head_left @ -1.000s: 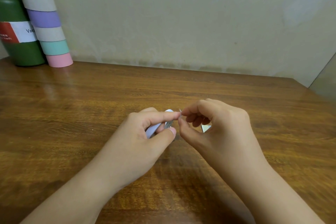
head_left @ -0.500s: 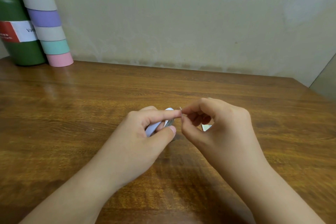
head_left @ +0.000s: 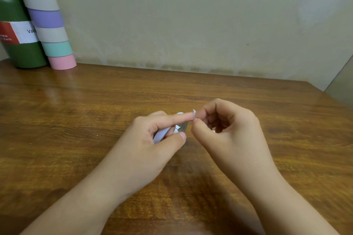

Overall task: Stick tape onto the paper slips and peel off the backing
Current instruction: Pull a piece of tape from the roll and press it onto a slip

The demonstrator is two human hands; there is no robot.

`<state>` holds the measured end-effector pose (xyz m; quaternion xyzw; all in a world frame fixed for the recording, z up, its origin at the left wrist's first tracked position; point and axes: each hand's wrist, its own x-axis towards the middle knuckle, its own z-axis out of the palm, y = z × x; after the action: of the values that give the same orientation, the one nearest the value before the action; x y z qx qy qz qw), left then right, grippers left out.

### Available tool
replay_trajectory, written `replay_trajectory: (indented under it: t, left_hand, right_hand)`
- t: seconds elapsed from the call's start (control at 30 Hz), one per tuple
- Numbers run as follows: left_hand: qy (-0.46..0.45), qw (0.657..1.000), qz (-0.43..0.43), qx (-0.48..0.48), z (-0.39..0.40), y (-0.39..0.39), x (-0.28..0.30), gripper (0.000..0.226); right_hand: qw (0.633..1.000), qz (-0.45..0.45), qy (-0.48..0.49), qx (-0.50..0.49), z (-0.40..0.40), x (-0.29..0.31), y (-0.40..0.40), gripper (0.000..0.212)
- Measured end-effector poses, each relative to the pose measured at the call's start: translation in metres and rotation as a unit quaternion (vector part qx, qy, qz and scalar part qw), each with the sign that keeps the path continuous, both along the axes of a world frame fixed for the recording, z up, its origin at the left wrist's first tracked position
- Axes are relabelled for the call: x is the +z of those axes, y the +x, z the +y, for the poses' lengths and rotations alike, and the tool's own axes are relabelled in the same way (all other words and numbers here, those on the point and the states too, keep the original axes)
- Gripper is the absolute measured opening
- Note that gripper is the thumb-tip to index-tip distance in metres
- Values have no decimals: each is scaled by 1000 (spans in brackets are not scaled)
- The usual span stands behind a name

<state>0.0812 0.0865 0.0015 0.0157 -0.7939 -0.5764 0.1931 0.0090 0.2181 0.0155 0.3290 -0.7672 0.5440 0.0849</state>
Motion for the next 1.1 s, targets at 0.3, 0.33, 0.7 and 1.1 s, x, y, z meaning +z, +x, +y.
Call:
replay_trajectory:
  t: [0.3,0.33,0.7,1.1]
  left_hand:
    - [88,996,-15,-22,2,3,7,31]
    - [98,995,-15,-22,2,3,7,31]
    - [139,990,-13,-11,-5,2,5,25]
    - [42,988,-9,148,-21,-2,8,26]
  right_hand:
    - [980,-180,-55,64,3,3,-7,11]
    - [978,-187,-56,69,4,2,-8,14]
    - [965,-243,-75,64,5,1,-15,9]
    - [955,-59,249,-149,24,-21,-62,24]
